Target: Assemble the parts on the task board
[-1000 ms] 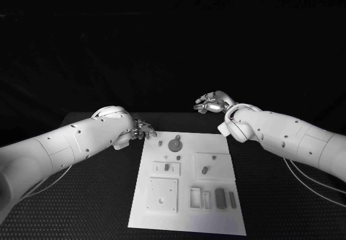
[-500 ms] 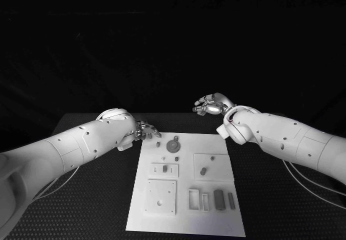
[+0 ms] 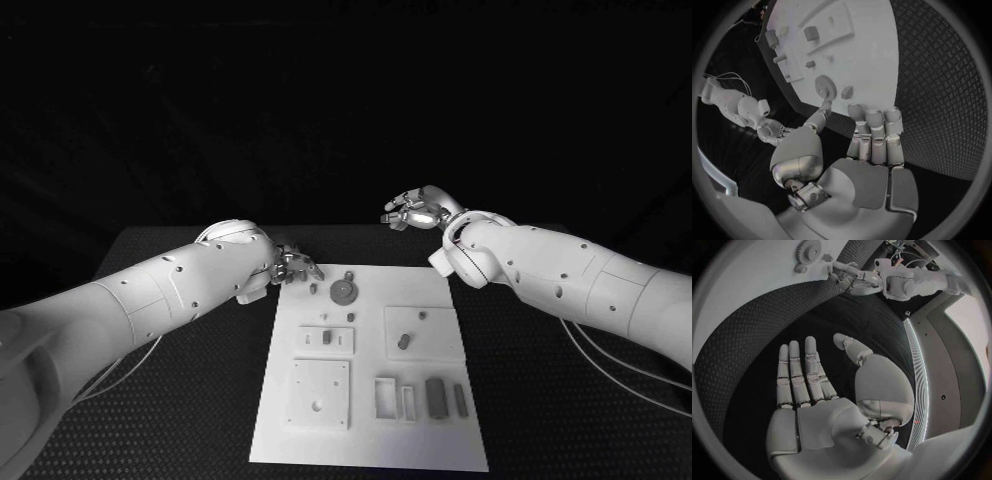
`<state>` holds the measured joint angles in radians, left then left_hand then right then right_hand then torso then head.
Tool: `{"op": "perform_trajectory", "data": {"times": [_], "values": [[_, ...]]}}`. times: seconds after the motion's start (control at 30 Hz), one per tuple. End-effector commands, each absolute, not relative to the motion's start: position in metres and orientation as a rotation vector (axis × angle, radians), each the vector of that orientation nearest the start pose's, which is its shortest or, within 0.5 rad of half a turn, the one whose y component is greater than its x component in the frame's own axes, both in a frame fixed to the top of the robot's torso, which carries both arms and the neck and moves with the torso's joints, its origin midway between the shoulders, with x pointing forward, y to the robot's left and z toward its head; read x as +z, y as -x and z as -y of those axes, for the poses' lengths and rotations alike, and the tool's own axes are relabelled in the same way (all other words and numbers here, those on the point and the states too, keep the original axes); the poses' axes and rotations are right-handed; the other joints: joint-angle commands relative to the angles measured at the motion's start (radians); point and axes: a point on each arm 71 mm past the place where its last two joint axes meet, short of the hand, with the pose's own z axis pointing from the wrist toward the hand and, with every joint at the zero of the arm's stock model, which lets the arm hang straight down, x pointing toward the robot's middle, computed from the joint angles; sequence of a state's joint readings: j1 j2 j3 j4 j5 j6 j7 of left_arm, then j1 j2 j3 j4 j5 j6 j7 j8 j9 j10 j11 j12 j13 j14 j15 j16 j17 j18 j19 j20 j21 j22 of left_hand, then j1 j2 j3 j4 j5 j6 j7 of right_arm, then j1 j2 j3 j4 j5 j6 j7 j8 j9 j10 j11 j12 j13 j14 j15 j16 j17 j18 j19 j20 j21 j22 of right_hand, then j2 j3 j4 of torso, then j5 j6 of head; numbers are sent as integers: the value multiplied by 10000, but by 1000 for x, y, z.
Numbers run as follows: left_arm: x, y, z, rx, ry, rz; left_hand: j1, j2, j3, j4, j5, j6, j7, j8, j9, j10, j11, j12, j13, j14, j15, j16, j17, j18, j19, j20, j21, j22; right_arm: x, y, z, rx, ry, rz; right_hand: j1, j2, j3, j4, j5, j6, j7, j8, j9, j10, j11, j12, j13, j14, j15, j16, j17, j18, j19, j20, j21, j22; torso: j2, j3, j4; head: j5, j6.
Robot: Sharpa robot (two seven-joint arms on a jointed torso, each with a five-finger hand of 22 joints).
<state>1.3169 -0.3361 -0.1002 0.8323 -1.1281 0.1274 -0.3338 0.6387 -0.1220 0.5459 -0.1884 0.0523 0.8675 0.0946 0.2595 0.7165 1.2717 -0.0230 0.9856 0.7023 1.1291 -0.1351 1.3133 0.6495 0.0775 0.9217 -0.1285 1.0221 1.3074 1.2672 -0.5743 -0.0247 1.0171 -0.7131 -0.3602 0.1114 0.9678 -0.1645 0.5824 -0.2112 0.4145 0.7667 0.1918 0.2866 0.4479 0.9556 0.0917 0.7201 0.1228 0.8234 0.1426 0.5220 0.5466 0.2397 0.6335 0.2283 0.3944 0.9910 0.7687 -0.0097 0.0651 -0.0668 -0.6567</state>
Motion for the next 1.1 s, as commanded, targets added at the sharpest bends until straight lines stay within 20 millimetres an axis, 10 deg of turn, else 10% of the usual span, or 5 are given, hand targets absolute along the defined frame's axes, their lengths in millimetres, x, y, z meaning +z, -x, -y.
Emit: {"op": "perform_trajectory", "data": {"times": [0.03, 0.77, 1.1], "values": [[-205, -594, -141, -3824, 1009, -21786, 53, 139, -38, -28, -29, 128, -12, 93, -1, -22, 12, 39, 12, 18, 59, 56, -8, -36, -83, -939, -33, 129, -168, -584, 219, 9158, -5468, -15520, 40, 15, -66, 17, 68, 90, 128, -20, -10, -2116, 827, -33, -14, -98, 1, -39, -14, -87, -81, -4, -50, 4, -1, 8, -12, 9, -8], [-208, -593, -140, -3919, 988, -22022, 513, 1406, -399, -524, -7, 1038, -212, 272, -209, 224, -169, 37, -52, 84, -102, 212, -70, -47, -61, -993, 32, 170, -169, -584, 218, 9174, -5472, -15539, 38, 20, -67, 23, 70, 84, 129, -17, -15, -2120, 831, -32, -36, -102, 10, -51, -14, -89, -87, -2, -68, 9, 1, -1, -3, 12, -28], [-212, -594, -139, -4002, 1182, -22024, 565, 1495, -468, -589, -9, 992, -186, 164, -278, 274, -145, 20, -75, 104, -83, 227, -96, -55, -43, -1003, 36, 168, -168, -584, 219, 9174, -5476, -15532, 38, 18, -68, 25, 71, 79, 130, -16, -18, -2123, 833, -31, -47, -103, 13, -56, -14, -90, -89, -1, -78, 12, 14, 0, -7, -17, -35]]}}
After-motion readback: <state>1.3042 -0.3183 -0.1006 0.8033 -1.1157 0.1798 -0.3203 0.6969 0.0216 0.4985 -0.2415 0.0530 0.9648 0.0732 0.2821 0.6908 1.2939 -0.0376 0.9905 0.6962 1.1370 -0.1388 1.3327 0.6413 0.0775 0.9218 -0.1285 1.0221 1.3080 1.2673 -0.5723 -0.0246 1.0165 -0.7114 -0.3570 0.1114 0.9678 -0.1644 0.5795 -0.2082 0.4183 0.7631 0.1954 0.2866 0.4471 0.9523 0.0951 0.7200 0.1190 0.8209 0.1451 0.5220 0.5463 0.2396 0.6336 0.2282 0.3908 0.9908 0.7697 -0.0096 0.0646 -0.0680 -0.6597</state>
